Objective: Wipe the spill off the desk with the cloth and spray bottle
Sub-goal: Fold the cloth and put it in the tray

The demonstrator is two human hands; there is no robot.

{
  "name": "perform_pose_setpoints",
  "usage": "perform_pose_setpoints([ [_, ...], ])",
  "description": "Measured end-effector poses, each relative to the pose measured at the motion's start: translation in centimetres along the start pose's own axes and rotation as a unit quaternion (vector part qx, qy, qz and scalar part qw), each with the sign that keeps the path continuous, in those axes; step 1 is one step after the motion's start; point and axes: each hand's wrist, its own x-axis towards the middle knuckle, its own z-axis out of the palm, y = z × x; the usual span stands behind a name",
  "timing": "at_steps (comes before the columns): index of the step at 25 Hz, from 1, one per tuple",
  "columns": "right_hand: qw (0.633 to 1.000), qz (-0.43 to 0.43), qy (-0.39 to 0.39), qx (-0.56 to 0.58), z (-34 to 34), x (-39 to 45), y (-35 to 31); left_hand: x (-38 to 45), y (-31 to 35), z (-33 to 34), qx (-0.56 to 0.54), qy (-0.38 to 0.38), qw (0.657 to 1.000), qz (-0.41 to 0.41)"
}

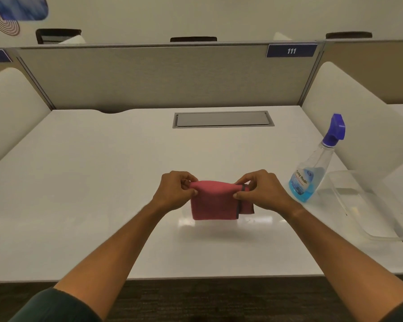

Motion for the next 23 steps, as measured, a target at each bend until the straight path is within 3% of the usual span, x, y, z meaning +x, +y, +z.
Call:
perform_pose_setpoints([
  [5, 0.998, -0.048, 0.026, -0.043, -0.6, 0.9, -0.7, 0.9, 0.9, -1.0, 0.065, 0.01, 0.997, 0.047],
  [10, 0.995, -0.097, -0.001, -0.006, -2.1, 1.2, -2.0, 1.8, 1.8, -2.0, 0.09, 0.032, 0.99, 0.099],
  [23, 0.997, -0.078, 0.005, -0.018, -4.9, -0.3, -1.3, 2.0, 3.9, -2.4, 0.06, -0.033, 0.986, 0.152],
])
